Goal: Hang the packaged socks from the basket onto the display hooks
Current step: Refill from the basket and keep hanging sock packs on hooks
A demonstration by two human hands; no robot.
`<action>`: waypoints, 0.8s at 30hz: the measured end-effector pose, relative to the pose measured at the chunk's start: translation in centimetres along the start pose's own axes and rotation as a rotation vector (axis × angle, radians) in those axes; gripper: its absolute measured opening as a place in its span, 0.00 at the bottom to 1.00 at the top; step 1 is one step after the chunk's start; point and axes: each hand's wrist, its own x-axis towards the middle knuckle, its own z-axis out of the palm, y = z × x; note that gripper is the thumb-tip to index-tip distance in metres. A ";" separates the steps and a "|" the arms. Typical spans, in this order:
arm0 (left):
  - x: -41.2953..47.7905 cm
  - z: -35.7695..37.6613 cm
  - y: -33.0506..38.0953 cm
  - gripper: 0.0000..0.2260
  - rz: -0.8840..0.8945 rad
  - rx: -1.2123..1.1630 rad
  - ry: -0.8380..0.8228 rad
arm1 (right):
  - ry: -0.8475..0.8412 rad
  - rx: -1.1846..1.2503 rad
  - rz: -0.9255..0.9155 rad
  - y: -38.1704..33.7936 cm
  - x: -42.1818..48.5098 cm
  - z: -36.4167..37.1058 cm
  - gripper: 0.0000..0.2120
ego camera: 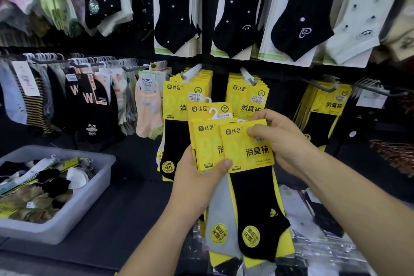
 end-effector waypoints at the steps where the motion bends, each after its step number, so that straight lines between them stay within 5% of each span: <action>1: 0.1 0.0 -0.2 0.16 0.012 0.037 0.019 | -0.024 -0.020 -0.006 -0.1 -0.1 0.0 0.07; 11: 0.2 -0.5 -0.9 0.19 0.071 0.178 0.027 | -0.042 -0.263 -0.075 -1.2 0.5 -0.9 0.05; 24: 0.5 -1.8 -0.4 0.14 0.046 0.166 0.078 | 0.401 -0.203 -0.244 -3.8 6.2 -1.2 0.06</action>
